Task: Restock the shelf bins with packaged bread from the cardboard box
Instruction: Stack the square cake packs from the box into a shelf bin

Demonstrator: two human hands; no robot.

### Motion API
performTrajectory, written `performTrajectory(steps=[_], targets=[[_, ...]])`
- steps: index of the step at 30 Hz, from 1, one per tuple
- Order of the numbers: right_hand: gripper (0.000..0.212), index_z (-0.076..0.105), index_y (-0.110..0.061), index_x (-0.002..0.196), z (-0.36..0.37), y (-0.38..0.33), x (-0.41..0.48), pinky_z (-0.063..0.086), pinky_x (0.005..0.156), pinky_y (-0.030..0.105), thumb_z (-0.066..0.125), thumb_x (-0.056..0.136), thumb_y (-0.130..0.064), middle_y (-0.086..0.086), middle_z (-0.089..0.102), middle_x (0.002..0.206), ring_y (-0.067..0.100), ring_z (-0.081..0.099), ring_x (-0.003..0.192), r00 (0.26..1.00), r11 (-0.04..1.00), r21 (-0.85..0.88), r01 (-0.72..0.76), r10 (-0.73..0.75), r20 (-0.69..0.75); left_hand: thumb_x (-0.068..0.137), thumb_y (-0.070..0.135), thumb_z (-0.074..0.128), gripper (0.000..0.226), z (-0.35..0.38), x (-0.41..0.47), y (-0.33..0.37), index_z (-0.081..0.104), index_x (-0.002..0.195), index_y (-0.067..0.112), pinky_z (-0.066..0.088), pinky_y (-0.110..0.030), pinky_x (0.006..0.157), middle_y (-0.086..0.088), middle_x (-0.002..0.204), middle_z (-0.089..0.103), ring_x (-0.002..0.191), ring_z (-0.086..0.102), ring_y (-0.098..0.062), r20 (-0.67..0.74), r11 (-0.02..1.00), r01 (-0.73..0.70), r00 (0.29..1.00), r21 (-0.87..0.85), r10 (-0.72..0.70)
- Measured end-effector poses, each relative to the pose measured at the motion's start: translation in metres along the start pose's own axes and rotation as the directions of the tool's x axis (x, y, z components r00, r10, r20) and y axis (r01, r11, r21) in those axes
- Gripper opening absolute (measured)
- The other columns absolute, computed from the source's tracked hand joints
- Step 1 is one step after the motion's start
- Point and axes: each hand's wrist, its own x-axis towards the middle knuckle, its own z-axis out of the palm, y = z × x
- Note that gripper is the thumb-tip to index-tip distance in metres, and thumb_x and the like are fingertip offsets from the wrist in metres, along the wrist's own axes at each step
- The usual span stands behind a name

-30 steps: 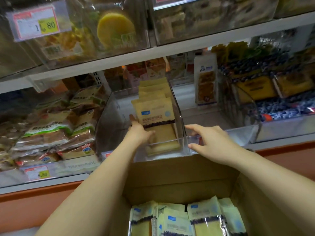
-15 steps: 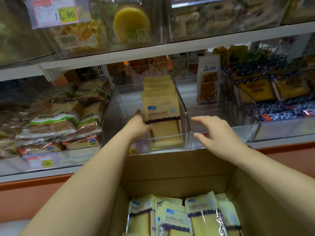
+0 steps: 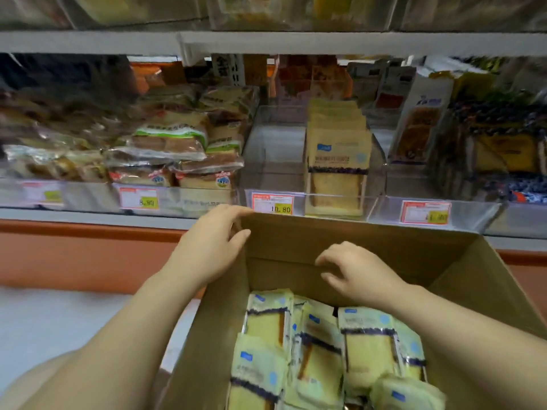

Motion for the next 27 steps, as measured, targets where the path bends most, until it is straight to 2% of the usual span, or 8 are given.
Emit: performTrajectory(steps=[5,9,13,15,18,21,24,27], targets=[[0.044,0.049,-0.019,0.135,0.054,0.002,0.010,0.047,0.094,0.029,0.056,0.093,-0.032,-0.002,0.055,0.132,0.017,0.054,0.116,0.922,0.991,0.002,-0.131,0.121,0.367,0.096,0.031,0.052,0.045,0.003,0.004,-0.012,0.041,0.139,0.033,0.044,-0.037,0.102,0.006,0.140,0.044,0.122,0.048,-0.013,0.164,0.998,-0.027,0.986,0.049,0.019],[0.045,0.048,-0.019,0.136,0.092,0.000,0.026,0.046,0.094,0.027,0.056,0.093,-0.028,-0.001,0.057,0.131,0.017,0.057,0.114,0.839,0.982,0.048,-0.180,0.128,0.528,0.097,0.029,0.051,0.045,0.009,0.016,-0.019,0.041,0.140,0.033,0.043,-0.036,0.103,0.007,0.143,0.042,0.123,0.048,-0.013,0.259,0.995,-0.070,0.965,0.068,0.050],[0.044,0.050,-0.014,0.132,0.126,-0.005,0.046,0.044,0.090,0.024,0.055,0.092,-0.030,0.005,0.060,0.127,0.021,0.058,0.112,0.821,0.946,0.119,-0.302,0.195,0.537,0.097,0.029,0.051,0.045,0.009,0.023,-0.025,0.040,0.140,0.033,0.040,-0.034,0.106,0.008,0.143,0.045,0.128,0.044,-0.011,0.247,0.996,-0.073,0.967,0.041,0.061],[0.025,0.066,-0.013,0.096,0.142,-0.008,0.053,0.043,0.071,0.025,0.056,0.092,-0.035,0.011,0.069,0.101,0.021,0.062,0.087,0.810,0.921,0.129,-0.367,0.249,0.531,0.097,0.030,0.051,0.046,0.011,0.026,-0.025,0.039,0.140,0.033,0.039,-0.035,0.107,0.009,0.144,0.044,0.129,0.043,-0.011,0.250,0.996,-0.079,0.966,0.045,0.066],[0.038,0.055,-0.016,0.062,0.160,-0.016,0.055,0.035,0.056,0.027,0.059,0.089,-0.042,0.005,0.060,0.067,0.018,0.053,0.063,0.781,0.890,0.116,-0.441,0.317,0.538,0.097,0.032,0.051,0.046,0.014,0.029,-0.023,0.038,0.141,0.032,0.040,-0.034,0.106,0.008,0.144,0.043,0.129,0.043,-0.012,0.270,0.995,-0.081,0.961,0.052,0.064],[0.031,0.051,-0.019,0.063,0.170,-0.025,0.053,0.042,0.061,0.027,0.057,0.091,-0.031,0.001,0.059,0.071,0.018,0.056,0.070,0.787,0.872,0.131,-0.471,0.349,0.509,0.097,0.033,0.050,0.046,0.016,0.032,-0.022,0.038,0.141,0.032,0.041,-0.034,0.104,0.007,0.143,0.044,0.127,0.044,-0.012,0.275,0.994,-0.084,0.959,0.069,0.062],[0.030,0.045,-0.018,0.061,0.165,-0.029,0.053,0.045,0.061,0.030,0.056,0.089,-0.018,0.002,0.054,0.065,0.021,0.054,0.065,0.810,0.822,0.269,-0.502,0.337,0.480,0.097,0.032,0.051,0.046,0.017,0.035,-0.023,0.039,0.141,0.031,0.041,-0.033,0.104,0.007,0.143,0.044,0.127,0.045,-0.012,0.284,0.995,-0.075,0.957,0.063,0.054],[0.026,0.044,-0.017,0.064,0.144,-0.033,0.047,0.038,0.063,0.028,0.053,0.088,-0.014,0.004,0.055,0.080,0.019,0.054,0.073,0.889,0.850,0.351,-0.393,0.253,0.381,0.096,0.032,0.052,0.046,0.017,0.035,-0.024,0.040,0.141,0.030,0.041,-0.033,0.104,0.008,0.143,0.045,0.126,0.045,-0.011,0.284,0.995,-0.076,0.957,0.058,0.056]])
